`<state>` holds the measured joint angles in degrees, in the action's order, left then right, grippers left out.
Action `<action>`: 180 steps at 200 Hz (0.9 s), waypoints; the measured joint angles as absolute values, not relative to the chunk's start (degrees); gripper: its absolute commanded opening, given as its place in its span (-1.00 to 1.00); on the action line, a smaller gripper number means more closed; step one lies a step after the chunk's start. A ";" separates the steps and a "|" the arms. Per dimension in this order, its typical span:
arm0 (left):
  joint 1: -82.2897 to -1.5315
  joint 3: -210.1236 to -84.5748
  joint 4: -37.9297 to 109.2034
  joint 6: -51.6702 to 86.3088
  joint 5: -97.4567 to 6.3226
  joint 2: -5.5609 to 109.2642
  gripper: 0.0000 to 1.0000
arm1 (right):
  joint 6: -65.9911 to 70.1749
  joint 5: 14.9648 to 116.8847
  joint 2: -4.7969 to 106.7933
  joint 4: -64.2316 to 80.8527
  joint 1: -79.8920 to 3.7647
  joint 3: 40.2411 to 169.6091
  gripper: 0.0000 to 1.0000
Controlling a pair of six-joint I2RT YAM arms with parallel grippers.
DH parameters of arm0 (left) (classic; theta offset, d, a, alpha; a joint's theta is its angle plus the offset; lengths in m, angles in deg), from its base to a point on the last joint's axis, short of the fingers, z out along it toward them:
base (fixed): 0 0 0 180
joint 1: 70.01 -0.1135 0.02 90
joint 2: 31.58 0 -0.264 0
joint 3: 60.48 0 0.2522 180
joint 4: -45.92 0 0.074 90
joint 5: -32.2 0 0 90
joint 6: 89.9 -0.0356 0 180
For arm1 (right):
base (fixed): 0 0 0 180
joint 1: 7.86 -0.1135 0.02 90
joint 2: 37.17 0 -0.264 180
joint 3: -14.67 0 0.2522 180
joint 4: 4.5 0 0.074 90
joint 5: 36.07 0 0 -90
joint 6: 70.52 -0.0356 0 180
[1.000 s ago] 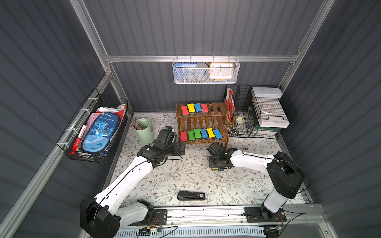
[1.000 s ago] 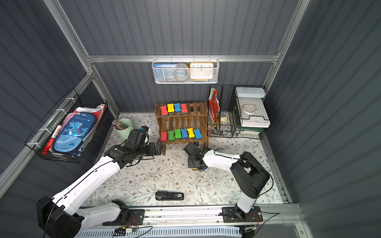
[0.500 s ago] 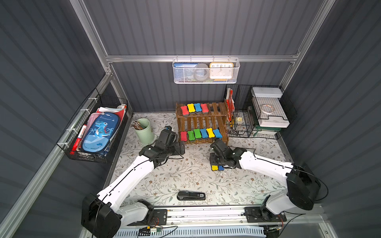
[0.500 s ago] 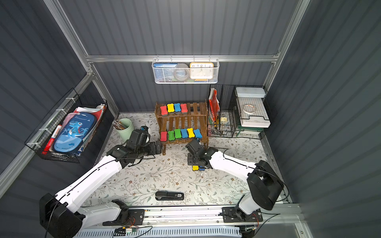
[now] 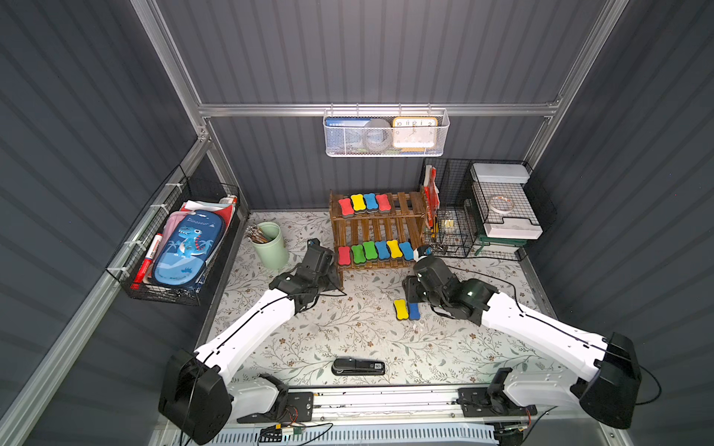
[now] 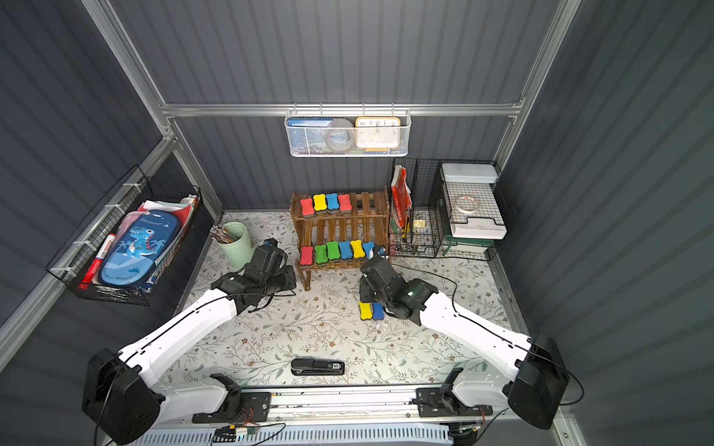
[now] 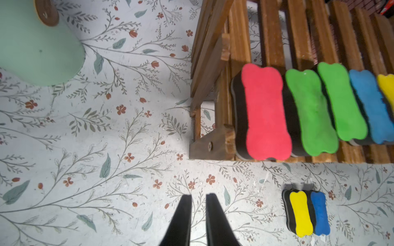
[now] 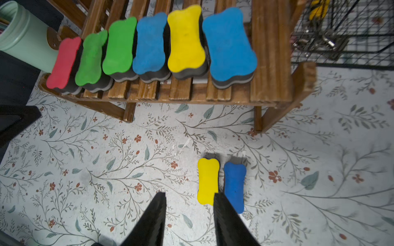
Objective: Remove the whiteboard erasers from the shelf
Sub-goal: Pick up the whiteboard eraser from the shelf.
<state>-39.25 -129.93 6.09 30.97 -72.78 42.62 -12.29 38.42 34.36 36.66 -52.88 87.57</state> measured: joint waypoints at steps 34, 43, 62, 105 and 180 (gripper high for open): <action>-39.27 -129.79 9.19 31.93 -72.41 47.14 -0.92 | -8.97 35.97 31.52 37.88 -48.99 92.40 -0.17; -39.38 -129.77 9.92 32.17 -72.43 47.69 -0.96 | -8.42 36.01 30.60 37.99 -47.37 93.43 -0.17; -40.12 -129.77 11.36 33.00 -72.41 48.45 -1.00 | -7.33 36.21 29.66 38.12 -43.70 96.18 -0.16; -43.22 -129.71 14.11 34.49 -71.29 50.83 -1.00 | -5.28 37.92 32.76 38.36 -40.92 103.70 -0.16; -45.32 -129.44 16.60 36.41 -67.58 51.64 -0.78 | -2.70 43.69 53.59 42.15 -36.75 126.50 -0.04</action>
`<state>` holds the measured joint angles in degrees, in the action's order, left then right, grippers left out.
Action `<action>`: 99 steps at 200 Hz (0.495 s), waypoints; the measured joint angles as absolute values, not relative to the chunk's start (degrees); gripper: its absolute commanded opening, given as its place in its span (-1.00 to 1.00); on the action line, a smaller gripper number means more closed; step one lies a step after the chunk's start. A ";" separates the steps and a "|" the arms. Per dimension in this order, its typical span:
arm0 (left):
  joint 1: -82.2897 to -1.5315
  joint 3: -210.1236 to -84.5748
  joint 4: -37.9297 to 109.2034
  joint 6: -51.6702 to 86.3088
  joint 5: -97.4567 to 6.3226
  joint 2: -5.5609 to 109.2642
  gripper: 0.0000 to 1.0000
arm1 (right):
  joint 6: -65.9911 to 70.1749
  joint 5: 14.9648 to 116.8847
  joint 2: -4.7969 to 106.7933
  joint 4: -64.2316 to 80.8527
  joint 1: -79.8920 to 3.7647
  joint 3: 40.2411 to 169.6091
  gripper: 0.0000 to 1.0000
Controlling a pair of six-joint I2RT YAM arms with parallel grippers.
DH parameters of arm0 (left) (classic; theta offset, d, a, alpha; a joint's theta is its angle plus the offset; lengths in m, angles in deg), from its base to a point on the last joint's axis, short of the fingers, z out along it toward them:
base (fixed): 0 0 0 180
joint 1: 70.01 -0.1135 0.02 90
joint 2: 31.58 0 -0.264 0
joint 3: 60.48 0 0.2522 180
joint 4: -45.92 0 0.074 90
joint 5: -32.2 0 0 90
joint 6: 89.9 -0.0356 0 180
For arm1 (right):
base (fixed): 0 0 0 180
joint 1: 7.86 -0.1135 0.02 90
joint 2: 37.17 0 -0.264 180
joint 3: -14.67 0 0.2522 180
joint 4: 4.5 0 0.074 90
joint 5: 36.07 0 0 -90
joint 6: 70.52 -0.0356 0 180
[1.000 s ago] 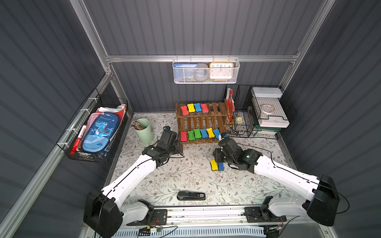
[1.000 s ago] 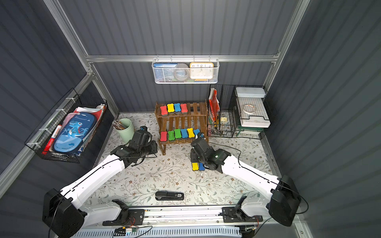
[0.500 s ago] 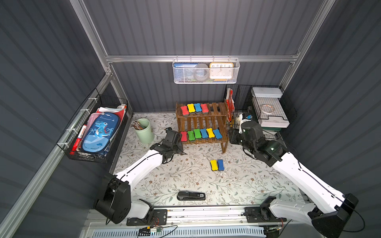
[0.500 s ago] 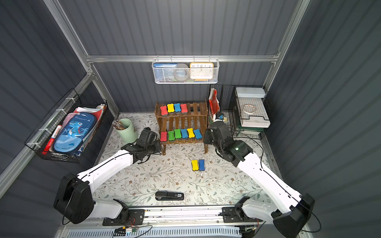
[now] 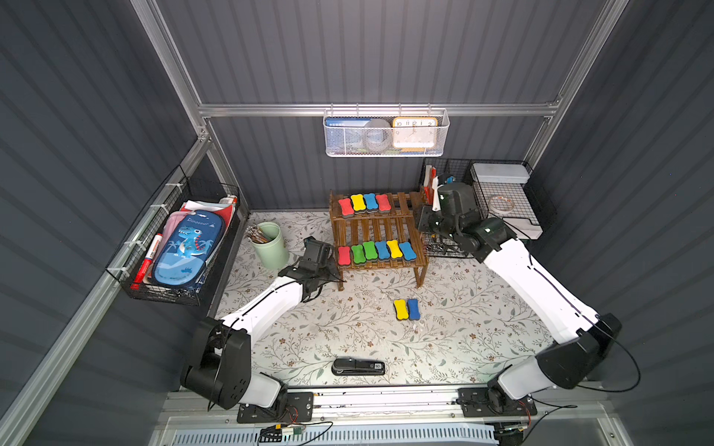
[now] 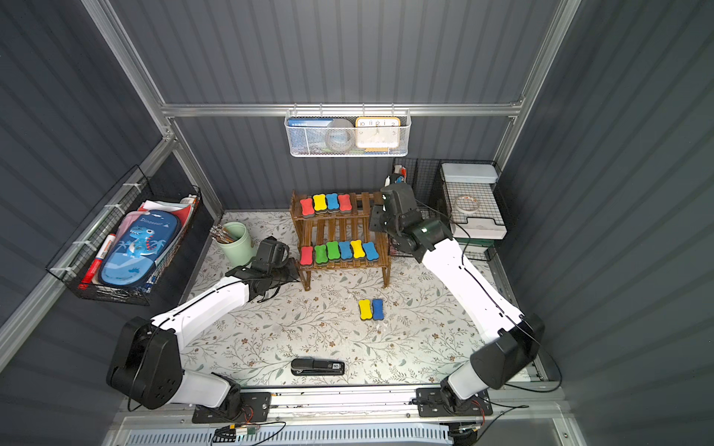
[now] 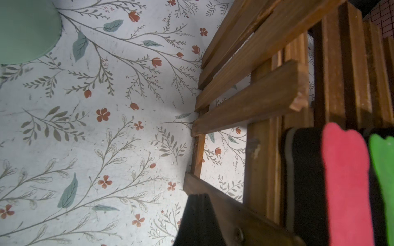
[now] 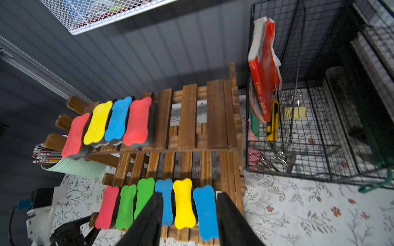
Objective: Remove the whiteboard erasers from the shelf
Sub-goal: Pick up the whiteboard eraser from the shelf.
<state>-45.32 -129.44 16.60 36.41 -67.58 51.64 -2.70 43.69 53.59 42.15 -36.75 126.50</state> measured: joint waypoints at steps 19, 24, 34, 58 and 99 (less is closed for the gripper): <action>-45.54 -128.44 16.69 37.11 -67.18 50.88 -0.77 | -1.74 44.10 58.93 43.00 -36.40 132.53 0.01; -45.58 -127.96 16.69 37.16 -67.03 50.51 -0.77 | -1.45 44.23 60.28 43.30 -36.37 134.08 0.04; -45.63 -127.21 16.56 37.20 -66.77 49.85 -0.78 | -1.04 44.76 63.04 43.87 -36.22 137.21 0.08; -45.63 -126.32 15.84 37.35 -66.13 48.56 -0.76 | -0.34 46.18 69.31 45.29 -36.13 145.21 0.12; -45.63 -125.05 15.01 37.66 -65.65 46.48 -0.79 | 0.10 49.63 75.69 46.47 -36.20 152.53 0.18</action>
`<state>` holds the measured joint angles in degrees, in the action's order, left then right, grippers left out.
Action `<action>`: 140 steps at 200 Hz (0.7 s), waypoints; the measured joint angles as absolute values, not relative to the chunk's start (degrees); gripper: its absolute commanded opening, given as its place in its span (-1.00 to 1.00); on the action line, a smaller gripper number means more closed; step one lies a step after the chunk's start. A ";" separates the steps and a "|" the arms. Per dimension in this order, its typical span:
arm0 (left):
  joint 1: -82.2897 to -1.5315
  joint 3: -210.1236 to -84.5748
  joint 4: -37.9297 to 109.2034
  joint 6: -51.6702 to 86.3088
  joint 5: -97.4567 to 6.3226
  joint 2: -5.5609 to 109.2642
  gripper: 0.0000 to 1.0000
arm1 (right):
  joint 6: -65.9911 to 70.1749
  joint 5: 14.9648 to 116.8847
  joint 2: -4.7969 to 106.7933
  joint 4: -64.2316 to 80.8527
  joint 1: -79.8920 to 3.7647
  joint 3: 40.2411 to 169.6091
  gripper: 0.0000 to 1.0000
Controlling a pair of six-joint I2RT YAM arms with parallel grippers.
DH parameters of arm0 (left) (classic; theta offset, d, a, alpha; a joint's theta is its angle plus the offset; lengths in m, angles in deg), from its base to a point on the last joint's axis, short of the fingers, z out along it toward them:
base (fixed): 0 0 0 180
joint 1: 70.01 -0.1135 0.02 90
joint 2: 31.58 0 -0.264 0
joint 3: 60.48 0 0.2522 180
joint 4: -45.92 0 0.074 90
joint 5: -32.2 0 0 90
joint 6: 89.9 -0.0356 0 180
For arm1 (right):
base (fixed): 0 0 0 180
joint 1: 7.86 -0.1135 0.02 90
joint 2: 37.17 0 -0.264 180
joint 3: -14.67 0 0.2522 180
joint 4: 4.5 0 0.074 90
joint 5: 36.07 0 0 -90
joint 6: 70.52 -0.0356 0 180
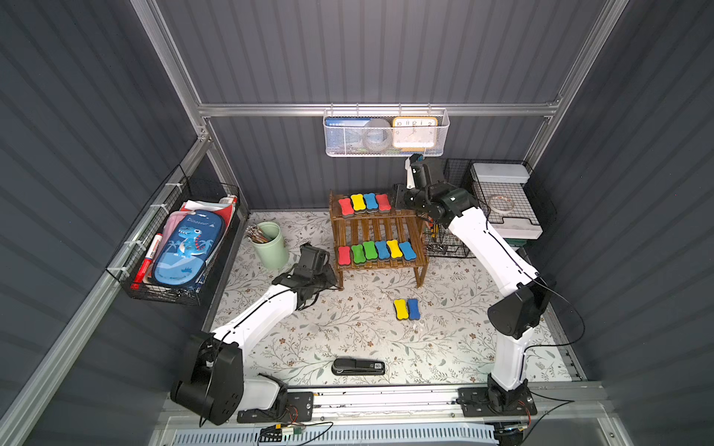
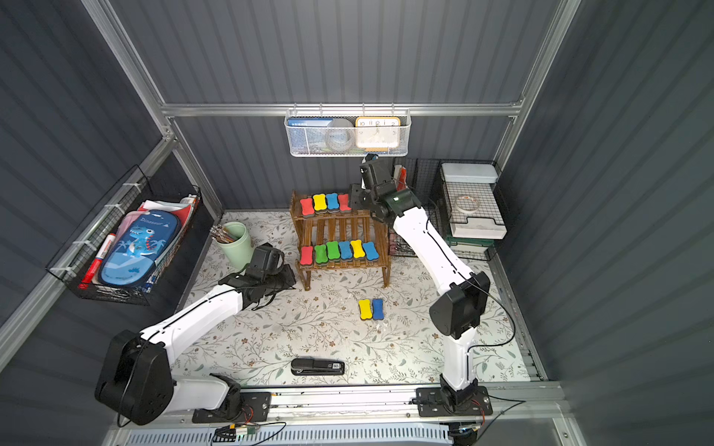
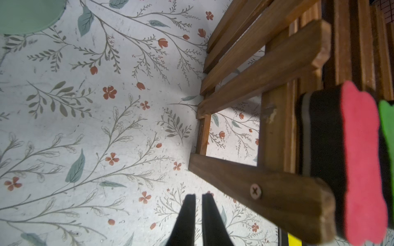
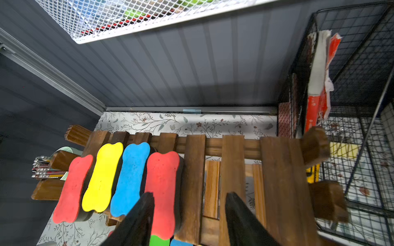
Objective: Remove the whiteboard erasers from the shelf
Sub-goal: Pick up the whiteboard eraser from the shelf.
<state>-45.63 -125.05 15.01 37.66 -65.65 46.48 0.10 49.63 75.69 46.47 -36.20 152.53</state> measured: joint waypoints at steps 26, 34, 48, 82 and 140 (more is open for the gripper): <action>-45.63 -125.05 14.44 37.70 -65.50 46.35 -0.78 | 0.76 50.61 77.79 48.00 -36.48 155.39 0.21; -45.63 -125.05 14.22 37.70 -65.50 46.35 -0.78 | 1.00 50.85 78.47 48.44 -36.55 156.40 0.21; -45.63 -125.05 14.00 37.70 -65.50 46.35 -0.77 | 1.39 51.01 79.39 49.23 -36.66 157.73 0.19; -45.63 -125.05 13.83 37.68 -65.48 46.33 -0.74 | 2.26 51.29 80.63 51.46 -36.88 159.04 0.07; -45.63 -125.05 13.46 37.66 -65.50 45.65 -0.73 | 2.75 49.00 82.99 55.02 -36.90 161.88 -0.02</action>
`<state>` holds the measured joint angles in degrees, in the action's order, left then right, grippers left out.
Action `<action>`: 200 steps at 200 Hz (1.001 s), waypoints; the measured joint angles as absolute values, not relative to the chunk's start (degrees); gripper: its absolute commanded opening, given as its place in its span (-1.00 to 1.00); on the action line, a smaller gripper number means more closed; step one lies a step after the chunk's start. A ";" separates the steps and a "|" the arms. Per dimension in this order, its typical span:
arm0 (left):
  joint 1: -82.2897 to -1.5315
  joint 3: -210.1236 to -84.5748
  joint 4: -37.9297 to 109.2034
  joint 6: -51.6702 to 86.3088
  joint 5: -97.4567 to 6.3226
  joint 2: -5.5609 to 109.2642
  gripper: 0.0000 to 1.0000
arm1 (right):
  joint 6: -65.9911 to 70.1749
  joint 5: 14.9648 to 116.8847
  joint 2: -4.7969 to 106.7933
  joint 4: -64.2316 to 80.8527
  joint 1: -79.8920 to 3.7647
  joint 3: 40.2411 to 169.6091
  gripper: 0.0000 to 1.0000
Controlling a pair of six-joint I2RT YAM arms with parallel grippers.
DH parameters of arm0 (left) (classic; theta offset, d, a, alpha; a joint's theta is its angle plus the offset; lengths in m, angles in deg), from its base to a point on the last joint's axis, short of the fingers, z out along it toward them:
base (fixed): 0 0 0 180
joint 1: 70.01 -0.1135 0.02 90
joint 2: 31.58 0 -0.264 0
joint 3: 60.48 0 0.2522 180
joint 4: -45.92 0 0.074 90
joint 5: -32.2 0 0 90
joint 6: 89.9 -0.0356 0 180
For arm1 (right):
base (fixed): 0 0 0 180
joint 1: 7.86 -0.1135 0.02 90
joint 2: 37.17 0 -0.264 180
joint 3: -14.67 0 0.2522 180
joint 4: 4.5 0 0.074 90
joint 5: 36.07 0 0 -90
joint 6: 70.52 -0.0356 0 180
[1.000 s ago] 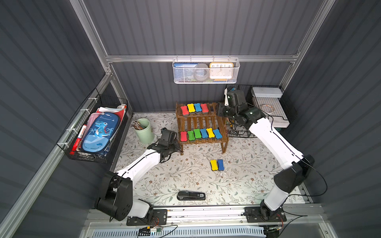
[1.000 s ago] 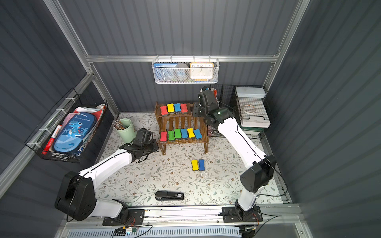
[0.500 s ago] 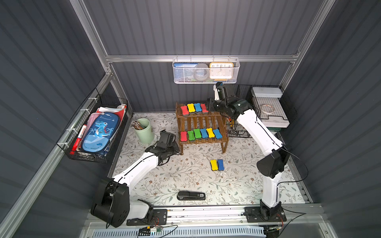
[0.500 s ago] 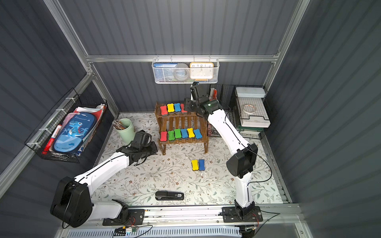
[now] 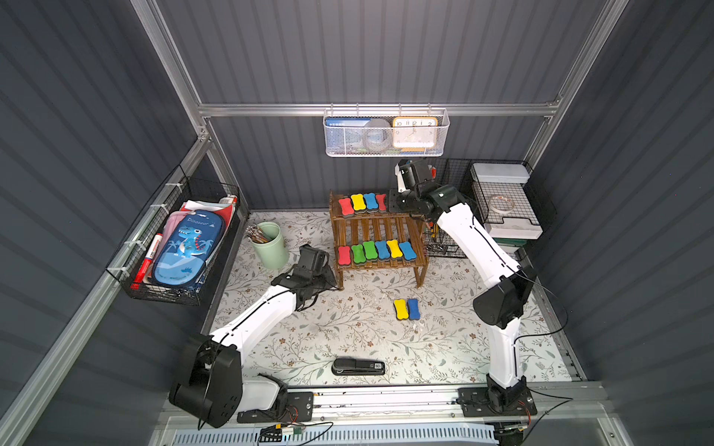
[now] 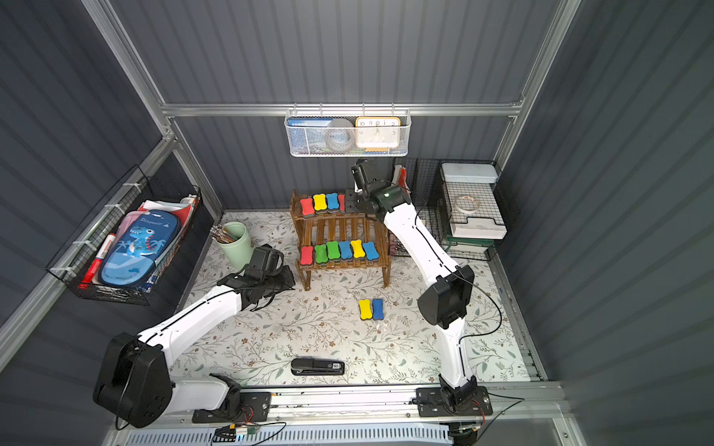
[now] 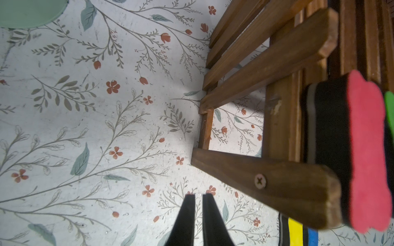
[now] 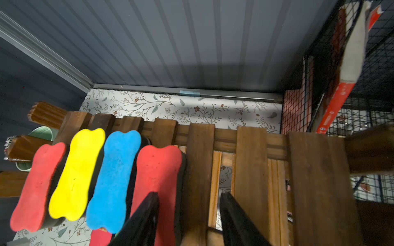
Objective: Remove the whiteboard erasers from the shelf
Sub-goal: Pick up the whiteboard eraser from the shelf.
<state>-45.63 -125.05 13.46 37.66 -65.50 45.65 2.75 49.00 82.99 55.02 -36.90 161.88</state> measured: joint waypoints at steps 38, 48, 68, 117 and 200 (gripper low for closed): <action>-45.63 -125.05 12.67 37.66 -65.50 43.75 -0.72 | 3.62 44.63 83.06 57.47 -37.01 163.39 -0.02; -45.63 -125.05 12.56 37.66 -65.50 43.18 -0.72 | 3.93 44.19 83.06 57.69 -36.99 163.63 0.01; -45.63 -125.05 12.17 37.59 -65.50 42.35 -0.69 | 4.84 44.21 82.99 57.60 -37.05 163.89 0.12; -45.63 -125.05 10.29 36.65 -65.52 40.41 -0.26 | 6.83 46.61 82.88 56.94 -37.90 163.89 0.18; -45.63 -125.05 8.15 35.69 -65.94 37.70 -0.17 | 6.90 49.00 83.41 56.92 -38.06 163.98 0.18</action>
<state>-45.63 -125.05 8.15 35.69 -65.94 37.70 6.90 49.00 83.41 56.92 -38.06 163.98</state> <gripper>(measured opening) 0.414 0.589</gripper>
